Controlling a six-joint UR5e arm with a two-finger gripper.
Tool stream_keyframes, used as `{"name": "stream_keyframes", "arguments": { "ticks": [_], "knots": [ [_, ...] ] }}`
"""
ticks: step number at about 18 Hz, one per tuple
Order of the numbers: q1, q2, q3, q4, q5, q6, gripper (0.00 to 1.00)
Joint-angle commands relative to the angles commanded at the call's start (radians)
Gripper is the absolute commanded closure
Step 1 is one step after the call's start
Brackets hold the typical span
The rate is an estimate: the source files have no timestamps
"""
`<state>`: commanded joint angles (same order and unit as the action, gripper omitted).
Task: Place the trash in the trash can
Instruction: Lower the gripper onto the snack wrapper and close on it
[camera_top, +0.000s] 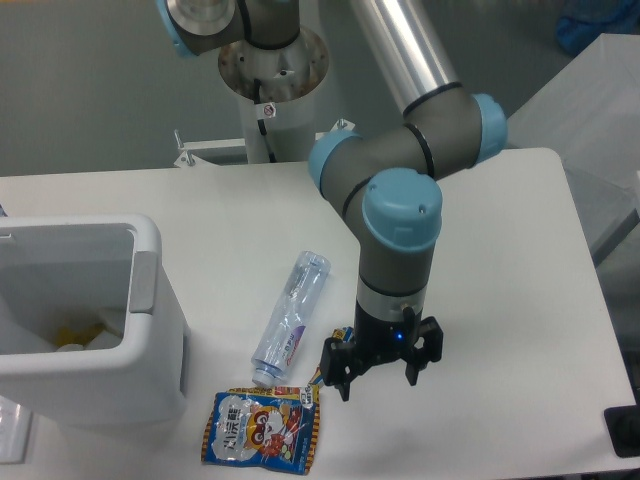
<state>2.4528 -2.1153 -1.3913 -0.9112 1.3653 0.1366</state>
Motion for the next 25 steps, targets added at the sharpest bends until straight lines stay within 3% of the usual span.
{"name": "stream_keyframes", "arguments": {
  "ticks": [11,16,25],
  "knots": [
    [-0.020,-0.040,-0.015,-0.002,0.008,-0.011,0.00],
    [-0.049,-0.086,-0.015,0.003,0.021,-0.006,0.00],
    [-0.086,-0.135,-0.038,0.054,0.032,0.003,0.00]
  ]
}}
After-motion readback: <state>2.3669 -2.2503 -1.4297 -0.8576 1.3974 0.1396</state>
